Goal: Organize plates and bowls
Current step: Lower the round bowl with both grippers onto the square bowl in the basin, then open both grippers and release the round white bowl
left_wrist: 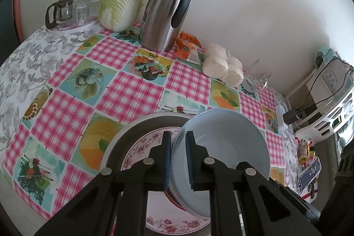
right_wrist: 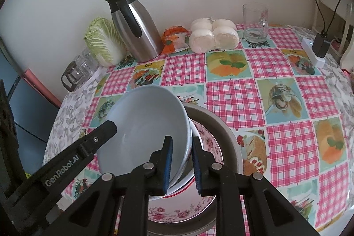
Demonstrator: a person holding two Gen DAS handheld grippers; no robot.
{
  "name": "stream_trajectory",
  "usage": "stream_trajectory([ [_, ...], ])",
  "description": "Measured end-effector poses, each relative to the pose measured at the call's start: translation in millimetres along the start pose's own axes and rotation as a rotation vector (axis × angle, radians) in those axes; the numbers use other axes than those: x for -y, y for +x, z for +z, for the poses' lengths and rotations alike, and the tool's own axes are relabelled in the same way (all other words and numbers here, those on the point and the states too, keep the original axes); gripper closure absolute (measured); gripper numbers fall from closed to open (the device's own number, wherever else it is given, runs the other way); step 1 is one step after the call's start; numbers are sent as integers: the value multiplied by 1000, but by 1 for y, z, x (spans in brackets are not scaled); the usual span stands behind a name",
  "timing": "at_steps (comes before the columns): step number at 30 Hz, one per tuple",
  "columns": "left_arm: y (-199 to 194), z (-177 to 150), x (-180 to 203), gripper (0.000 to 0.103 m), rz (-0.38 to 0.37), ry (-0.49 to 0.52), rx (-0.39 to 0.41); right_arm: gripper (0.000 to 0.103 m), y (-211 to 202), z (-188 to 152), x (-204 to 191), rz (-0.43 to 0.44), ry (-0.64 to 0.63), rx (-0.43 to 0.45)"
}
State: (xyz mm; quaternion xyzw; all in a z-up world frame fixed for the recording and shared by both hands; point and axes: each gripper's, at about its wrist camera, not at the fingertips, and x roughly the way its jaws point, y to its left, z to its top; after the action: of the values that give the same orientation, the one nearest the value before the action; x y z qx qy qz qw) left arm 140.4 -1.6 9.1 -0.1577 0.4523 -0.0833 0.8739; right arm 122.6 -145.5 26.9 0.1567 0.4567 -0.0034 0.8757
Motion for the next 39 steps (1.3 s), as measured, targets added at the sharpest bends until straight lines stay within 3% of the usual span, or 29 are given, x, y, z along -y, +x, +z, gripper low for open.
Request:
stream_trajectory([
  [17,5,-1,-6,90,20,-13,-8,71,-9,3,4,69,24,39],
  [24,3,0,-3,91,24,-11,-7,71,-22,8,15,79,60,111],
  [34,-10,1,1,90,2,-11,19,78,-9,6,35,83,119,63],
  [36,-14,0,1,88,-4,-8,23,78,-11,5,36,86,117,64],
  [39,-21,-2,0,65,-3,-7,34,77,-19,5,34,94,106,82],
])
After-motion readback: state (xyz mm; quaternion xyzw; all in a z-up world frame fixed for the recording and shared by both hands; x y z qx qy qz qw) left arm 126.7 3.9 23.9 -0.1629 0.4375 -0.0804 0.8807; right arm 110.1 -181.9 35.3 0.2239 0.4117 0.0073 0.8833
